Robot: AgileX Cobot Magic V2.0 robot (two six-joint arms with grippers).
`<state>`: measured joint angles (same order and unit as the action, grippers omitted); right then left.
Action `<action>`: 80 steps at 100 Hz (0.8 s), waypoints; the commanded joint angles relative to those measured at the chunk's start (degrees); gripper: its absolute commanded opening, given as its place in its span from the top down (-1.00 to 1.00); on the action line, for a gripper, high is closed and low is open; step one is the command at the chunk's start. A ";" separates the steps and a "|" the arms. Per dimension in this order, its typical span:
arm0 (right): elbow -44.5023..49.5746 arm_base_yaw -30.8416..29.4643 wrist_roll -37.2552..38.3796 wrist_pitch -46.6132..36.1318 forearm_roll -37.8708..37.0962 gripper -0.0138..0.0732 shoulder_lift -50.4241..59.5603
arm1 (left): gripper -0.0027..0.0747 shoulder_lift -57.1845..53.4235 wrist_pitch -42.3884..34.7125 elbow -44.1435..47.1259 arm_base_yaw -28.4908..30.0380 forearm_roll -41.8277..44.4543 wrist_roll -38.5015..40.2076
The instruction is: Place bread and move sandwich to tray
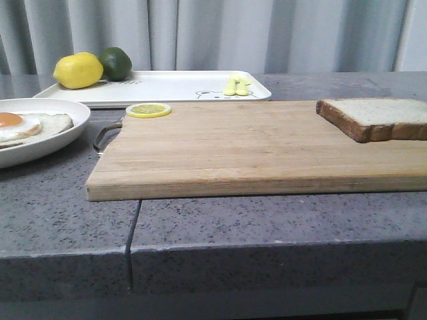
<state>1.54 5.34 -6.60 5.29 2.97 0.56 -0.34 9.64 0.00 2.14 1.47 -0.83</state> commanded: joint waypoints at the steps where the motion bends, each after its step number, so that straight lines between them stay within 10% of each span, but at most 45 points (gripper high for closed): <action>1: 0.17 -0.05 -0.11 -4.77 -0.35 0.84 1.16 | 0.98 -1.75 -4.46 0.88 0.10 -0.55 -0.18; 80: 0.17 -0.05 -0.11 -4.95 -0.34 0.84 1.16 | 0.98 -1.75 -6.51 0.88 0.10 -0.55 -0.18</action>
<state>1.54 5.34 -6.60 5.29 2.97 0.56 -0.34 8.12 0.00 2.14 1.47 -0.83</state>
